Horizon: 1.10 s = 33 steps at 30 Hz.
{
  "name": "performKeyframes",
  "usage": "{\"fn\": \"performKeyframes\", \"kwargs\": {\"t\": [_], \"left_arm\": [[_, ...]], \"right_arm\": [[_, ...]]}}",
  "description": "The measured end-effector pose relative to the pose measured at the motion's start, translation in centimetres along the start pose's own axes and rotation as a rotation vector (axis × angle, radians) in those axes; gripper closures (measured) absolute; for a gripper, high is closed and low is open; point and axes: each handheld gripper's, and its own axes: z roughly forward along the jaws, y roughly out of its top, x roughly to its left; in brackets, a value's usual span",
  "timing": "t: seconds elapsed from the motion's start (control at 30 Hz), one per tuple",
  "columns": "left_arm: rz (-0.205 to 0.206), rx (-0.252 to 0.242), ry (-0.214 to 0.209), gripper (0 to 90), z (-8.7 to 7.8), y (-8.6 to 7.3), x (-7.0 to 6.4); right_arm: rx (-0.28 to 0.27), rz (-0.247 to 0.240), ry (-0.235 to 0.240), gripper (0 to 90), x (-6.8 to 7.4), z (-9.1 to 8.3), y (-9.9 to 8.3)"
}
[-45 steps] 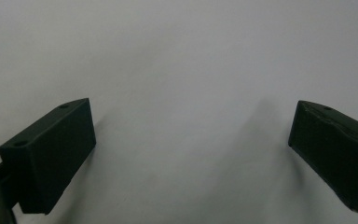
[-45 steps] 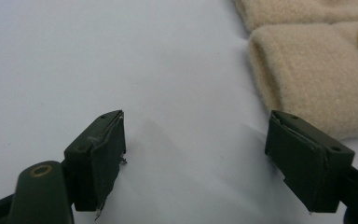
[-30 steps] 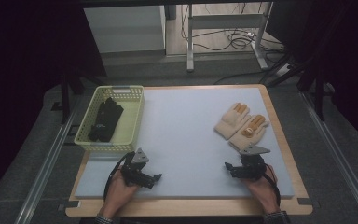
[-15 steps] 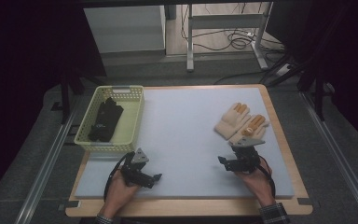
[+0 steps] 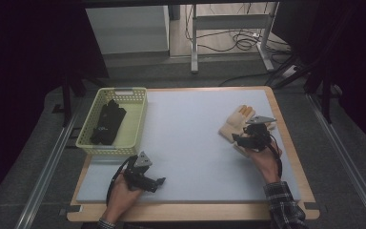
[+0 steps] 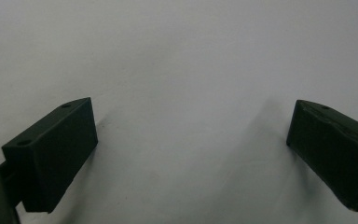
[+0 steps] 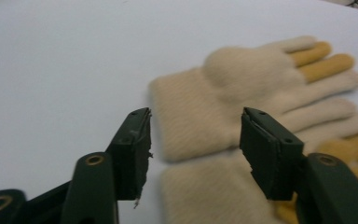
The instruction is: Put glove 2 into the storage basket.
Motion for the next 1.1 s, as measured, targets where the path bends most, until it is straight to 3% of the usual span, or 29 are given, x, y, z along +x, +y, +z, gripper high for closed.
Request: {"fn": "performKeyframes", "kwargs": {"t": [0.17, 0.3, 0.47, 0.77, 0.83, 0.97, 1.1], "left_arm": [[0.000, -0.001, 0.000, 2.0, 0.0, 0.0, 0.0], [0.002, 0.000, 0.000, 2.0, 0.0, 0.0, 0.0], [0.003, 0.000, 0.000, 2.1, 0.0, 0.0, 0.0], [0.003, 0.000, 0.001, 2.1, 0.0, 0.0, 0.0], [0.003, 0.000, 0.000, 2.0, 0.0, 0.0, 0.0], [0.004, 0.000, 0.001, 2.0, 0.0, 0.0, 0.0], [0.003, 0.000, 0.001, 2.1, 0.0, 0.0, 0.0]], "right_arm": [[0.004, 0.016, -0.033, 44.2, -1.5, 1.1, 0.9], [0.009, 0.037, -0.054, 37.5, -2.5, 2.6, 1.7], [0.036, 0.036, -0.088, 28.5, -3.1, 4.7, 2.4], [0.116, 0.045, -0.112, 23.9, -3.8, 8.1, 2.8], [0.136, 0.057, -0.104, 27.3, -3.8, 8.6, 2.9], [0.139, 0.075, -0.076, 47.5, -3.7, 8.7, 2.7], [0.166, 0.038, -0.092, 59.3, -2.9, 8.4, 3.0]]}}
